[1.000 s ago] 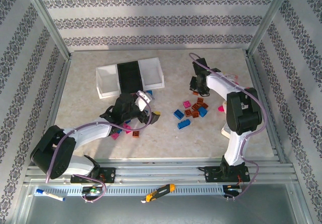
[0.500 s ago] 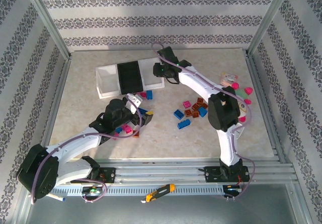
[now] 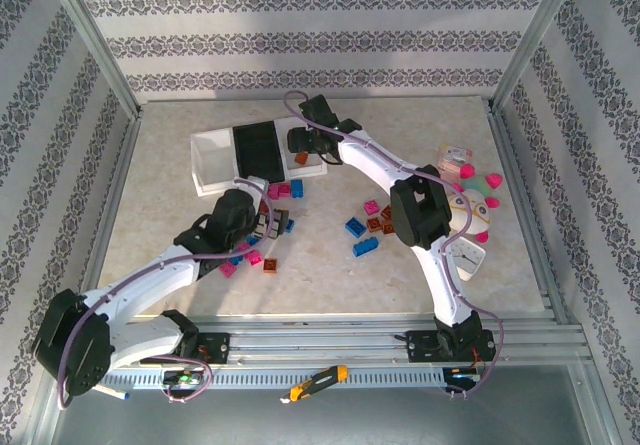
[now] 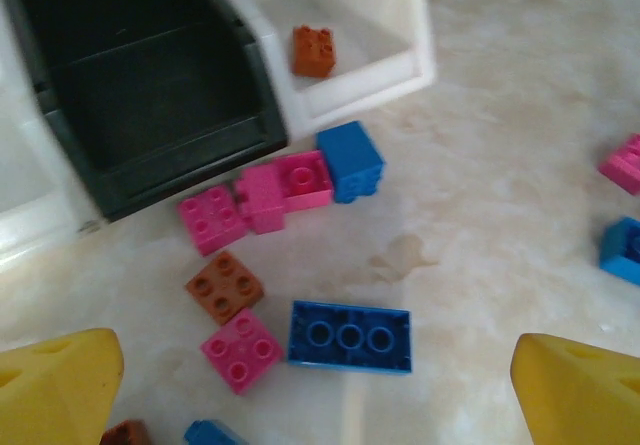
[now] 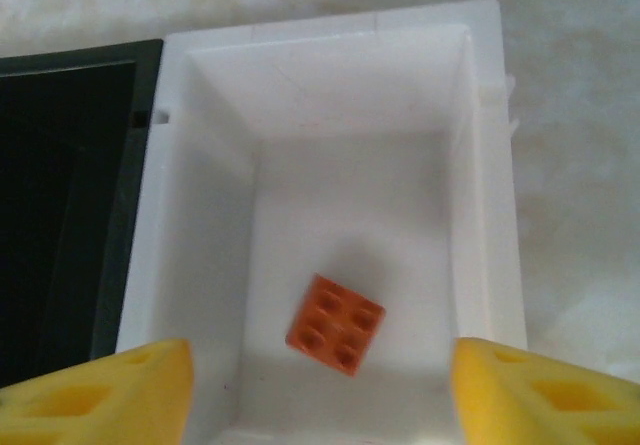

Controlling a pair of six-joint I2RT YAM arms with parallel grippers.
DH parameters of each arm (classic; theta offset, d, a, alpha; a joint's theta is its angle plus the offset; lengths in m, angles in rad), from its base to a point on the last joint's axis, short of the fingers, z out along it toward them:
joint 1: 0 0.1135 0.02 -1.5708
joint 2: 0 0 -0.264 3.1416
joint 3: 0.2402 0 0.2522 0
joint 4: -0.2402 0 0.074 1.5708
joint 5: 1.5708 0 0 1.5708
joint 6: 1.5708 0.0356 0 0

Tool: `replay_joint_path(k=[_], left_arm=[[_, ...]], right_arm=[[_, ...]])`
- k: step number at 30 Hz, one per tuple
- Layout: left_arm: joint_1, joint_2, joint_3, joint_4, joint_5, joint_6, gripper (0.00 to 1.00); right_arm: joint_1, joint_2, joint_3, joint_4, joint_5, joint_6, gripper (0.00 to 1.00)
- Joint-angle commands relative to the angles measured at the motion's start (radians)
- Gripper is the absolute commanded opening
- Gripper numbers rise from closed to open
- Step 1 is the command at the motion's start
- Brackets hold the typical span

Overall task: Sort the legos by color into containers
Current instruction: Place the lego in the container.

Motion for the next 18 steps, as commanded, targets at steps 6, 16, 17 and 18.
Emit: replay_joint_path(k=[6,16,17,18], left_arm=[[0.021,0.147,0.199,-0.409,-0.178,-0.370,0.99],[0.101,0.346,0.354,-0.556,-0.004,-0.592,0.89],[0.106,0.375,0.379,-0.584,0.004,-0.618,0.86],[0.109,0.409,0.406,-0.602,0.023,-0.629,0.83]], right_arm=[[0.009,-0.301,-0.289,0.136,-0.015,-0.063,0.94],[0.012,-0.620,-0.699,0.280,-0.078,-0.107,0.94],[0.012,-0.636,-0.717,0.279,-0.078,-0.110,0.95],[0.012,-0.652,-0.735,0.279,-0.075,-0.113,0.95]])
